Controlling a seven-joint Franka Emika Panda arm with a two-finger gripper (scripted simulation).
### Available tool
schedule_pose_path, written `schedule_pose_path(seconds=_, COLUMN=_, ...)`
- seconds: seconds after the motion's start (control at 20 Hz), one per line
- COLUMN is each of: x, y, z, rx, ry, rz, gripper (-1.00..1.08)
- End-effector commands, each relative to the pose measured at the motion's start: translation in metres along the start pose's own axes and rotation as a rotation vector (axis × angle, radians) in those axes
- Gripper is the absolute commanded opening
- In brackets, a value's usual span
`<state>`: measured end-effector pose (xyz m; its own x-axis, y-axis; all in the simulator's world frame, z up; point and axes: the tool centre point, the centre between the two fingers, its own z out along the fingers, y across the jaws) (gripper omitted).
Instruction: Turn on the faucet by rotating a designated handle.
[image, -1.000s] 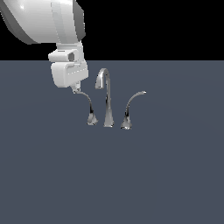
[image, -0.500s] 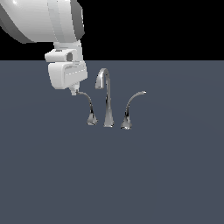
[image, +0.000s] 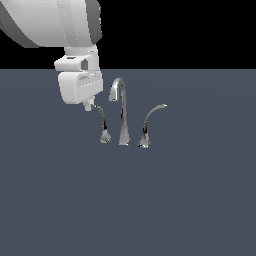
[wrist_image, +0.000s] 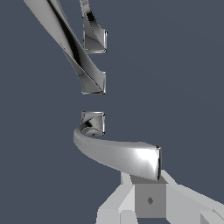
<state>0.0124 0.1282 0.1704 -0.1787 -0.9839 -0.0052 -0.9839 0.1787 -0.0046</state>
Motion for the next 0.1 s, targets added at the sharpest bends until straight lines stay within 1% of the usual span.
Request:
schedule_pose_path(seconds=0.0, x=0.0206, y=0.0021, z=-0.0003, rx=-0.004, ry=0.005, rz=0.019, gripper=-1.0)
schedule_pose_path(seconds=0.05, x=0.0206, y=0.0021, z=-0.0003, rx=-0.004, ry=0.005, rz=0.019, gripper=-1.0)
